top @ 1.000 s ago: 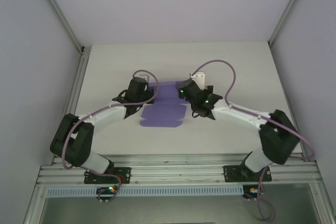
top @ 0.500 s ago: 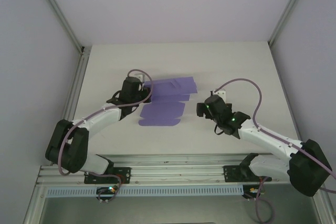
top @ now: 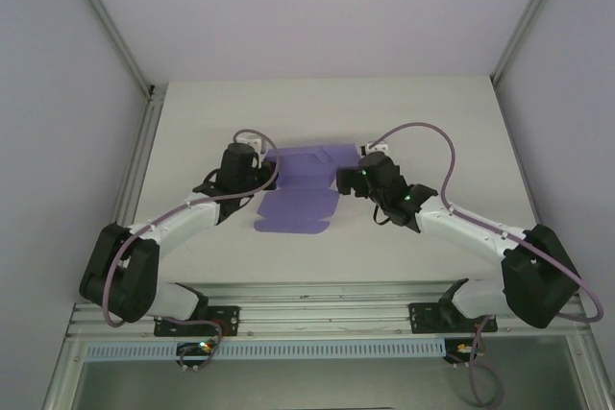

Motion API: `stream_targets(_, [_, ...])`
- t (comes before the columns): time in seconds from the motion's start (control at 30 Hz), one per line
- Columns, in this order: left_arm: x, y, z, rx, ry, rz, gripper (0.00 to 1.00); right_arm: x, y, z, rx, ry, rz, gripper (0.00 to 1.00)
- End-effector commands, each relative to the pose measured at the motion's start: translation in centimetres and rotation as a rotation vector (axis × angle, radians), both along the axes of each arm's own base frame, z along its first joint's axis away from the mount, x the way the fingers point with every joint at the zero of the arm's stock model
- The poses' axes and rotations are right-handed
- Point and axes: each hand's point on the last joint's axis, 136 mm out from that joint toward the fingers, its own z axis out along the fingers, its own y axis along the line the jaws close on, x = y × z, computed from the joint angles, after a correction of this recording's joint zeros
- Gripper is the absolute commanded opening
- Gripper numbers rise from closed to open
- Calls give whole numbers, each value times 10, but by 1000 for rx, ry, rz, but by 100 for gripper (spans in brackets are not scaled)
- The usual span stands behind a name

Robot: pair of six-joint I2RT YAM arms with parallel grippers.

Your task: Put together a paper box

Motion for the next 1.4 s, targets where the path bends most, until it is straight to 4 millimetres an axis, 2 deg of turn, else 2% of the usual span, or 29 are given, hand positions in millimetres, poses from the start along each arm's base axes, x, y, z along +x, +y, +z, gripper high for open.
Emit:
stream_targets(0.0, [-1, -12, 12, -30, -33, -44, 0, 6, 15, 2, -5, -7, 65, 100])
stream_targets(0.13, [2, -13, 15, -48, -23, -11, 0, 10, 33, -10, -6, -2, 69, 99])
stream_targets(0.3, [5, -14, 21, -48, -7, 20, 0, 17, 30, -13, -68, -45, -48, 100])
stream_targets(0.57, [3, -11, 18, -54, 23, 55, 0, 12, 1, 8, -263, -150, -367, 100])
stream_targets(0.73, [4, 1, 6, -10, 40, 79, 0, 4, 11, 19, -236, -132, -237, 99])
stream_targets(0.8, [4, 6, -1, 4, 53, 80, 0, -6, 24, 25, -184, -124, -100, 100])
stream_targets(0.9, [5, 14, -9, 16, 82, 91, 0, -26, 25, 40, -138, -122, 43, 100])
stream_targets(1.0, [5, 16, -10, 17, 80, 78, 0, -41, 4, 55, -63, -127, 93, 100])
stream_targets(1.1, [4, 11, -10, 9, 73, 45, 0, -43, -23, 69, 66, -126, 104, 100])
stream_targets(1.2, [3, 5, -6, -13, 61, 8, 0, -36, -65, 81, 130, -122, 8, 100])
stream_targets(1.27, [0, -1, -4, -29, 51, -22, 0, -28, -93, 83, 154, -77, -59, 100])
stream_targets(1.37, [-3, -7, 1, -50, 35, -56, 0, -16, -103, 76, 144, 0, -48, 100])
